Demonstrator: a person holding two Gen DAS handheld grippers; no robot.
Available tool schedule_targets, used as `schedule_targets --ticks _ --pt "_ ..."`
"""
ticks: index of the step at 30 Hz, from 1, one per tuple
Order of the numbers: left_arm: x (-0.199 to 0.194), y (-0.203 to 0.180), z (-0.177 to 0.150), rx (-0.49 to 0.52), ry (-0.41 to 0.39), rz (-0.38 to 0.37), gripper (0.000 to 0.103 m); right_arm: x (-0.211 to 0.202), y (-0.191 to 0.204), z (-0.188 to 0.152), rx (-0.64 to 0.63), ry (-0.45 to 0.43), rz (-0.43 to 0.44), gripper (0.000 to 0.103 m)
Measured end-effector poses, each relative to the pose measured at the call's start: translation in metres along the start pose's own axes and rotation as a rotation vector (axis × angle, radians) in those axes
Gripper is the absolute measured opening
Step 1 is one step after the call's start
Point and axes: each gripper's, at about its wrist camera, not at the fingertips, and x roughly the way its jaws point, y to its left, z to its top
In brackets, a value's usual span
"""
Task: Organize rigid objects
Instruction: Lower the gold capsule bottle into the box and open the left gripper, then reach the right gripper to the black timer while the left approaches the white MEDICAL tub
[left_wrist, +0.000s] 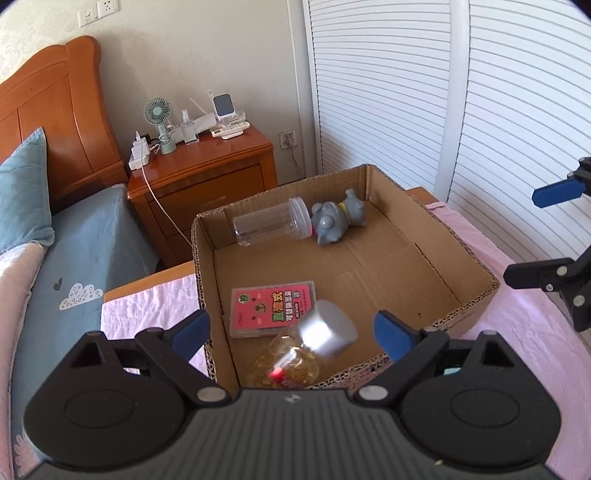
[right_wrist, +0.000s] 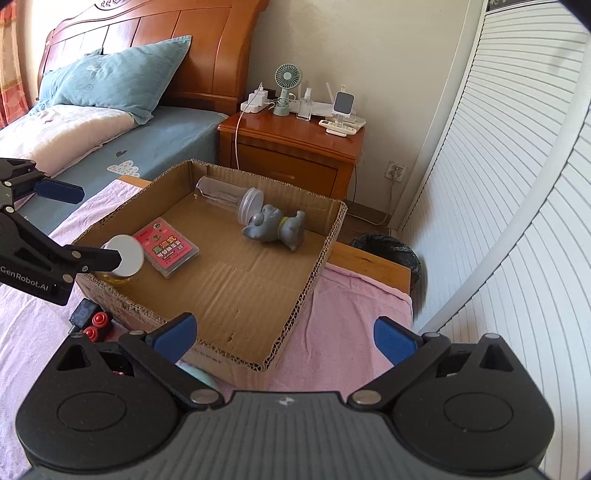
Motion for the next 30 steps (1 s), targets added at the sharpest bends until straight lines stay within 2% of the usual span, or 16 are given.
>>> schedule_targets --ticks 5,12,19,21,27,30 --pt "-0.022 0.002 -0.015 -0.030 0.010 0.002 0.101 -0.012 0.006 -0.012 0.008 0.002 0.002 0.103" --pt "-0.054 -0.006 -0.043 -0.025 0.036 0.012 0.101 -0.028 0.020 -0.032 0.060 0.028 -0.011 0.103" --pt "-0.079 -0.014 -0.077 -0.087 0.060 -0.024 0.101 -0.037 0.025 -0.070 0.152 0.082 -0.056 0.103" --pt "-0.085 -0.019 -0.086 -0.082 0.058 -0.022 0.101 -0.037 0.028 -0.083 0.168 0.103 -0.073 0.103" --pt "-0.099 -0.045 -0.113 0.013 0.012 0.051 0.101 -0.033 0.038 -0.124 0.202 0.184 -0.134 0.103" --pt "-0.099 -0.049 -0.123 0.003 0.002 0.027 0.101 -0.034 0.044 -0.143 0.228 0.209 -0.139 0.103"
